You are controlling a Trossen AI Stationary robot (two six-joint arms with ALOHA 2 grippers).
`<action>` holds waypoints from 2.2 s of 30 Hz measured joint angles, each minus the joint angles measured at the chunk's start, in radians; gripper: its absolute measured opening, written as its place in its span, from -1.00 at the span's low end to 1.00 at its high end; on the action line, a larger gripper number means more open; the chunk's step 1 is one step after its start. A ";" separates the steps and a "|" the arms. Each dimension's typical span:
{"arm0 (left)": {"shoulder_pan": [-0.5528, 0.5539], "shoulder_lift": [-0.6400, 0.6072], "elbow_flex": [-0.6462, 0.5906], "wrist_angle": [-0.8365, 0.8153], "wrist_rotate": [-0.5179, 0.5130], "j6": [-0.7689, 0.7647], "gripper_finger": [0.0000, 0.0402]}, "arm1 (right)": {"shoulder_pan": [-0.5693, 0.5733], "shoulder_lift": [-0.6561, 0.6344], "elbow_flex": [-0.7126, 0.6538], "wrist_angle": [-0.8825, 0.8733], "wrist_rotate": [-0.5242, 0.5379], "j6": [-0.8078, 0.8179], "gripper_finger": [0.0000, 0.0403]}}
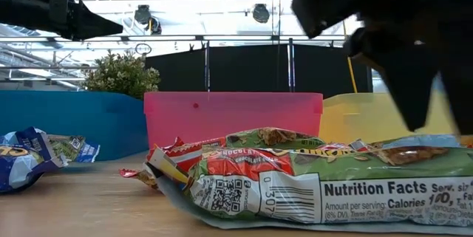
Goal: Pick and place Granola Bars by type
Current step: Put the yellow granola bar into the blue bin
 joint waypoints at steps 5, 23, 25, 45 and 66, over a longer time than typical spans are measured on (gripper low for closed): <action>0.000 0.000 0.000 0.000 0.000 -0.001 -0.69 | 0.021 0.000 -0.061 0.016 0.007 0.000 0.25; 0.000 0.000 0.000 0.000 -0.001 0.000 -0.69 | 0.020 -0.006 -0.182 0.192 -0.001 -0.018 -0.41; 0.000 0.000 0.000 0.000 -0.001 -0.001 -0.69 | 0.020 -0.012 -0.182 0.195 -0.011 -0.009 -0.58; 0.000 0.000 0.000 0.023 -0.003 0.000 -0.69 | -0.099 -0.114 0.151 0.230 0.084 -0.252 -0.90; 0.000 -0.001 -0.001 0.083 -0.058 0.118 -0.69 | -0.447 0.248 0.599 0.516 -0.077 -0.865 -0.90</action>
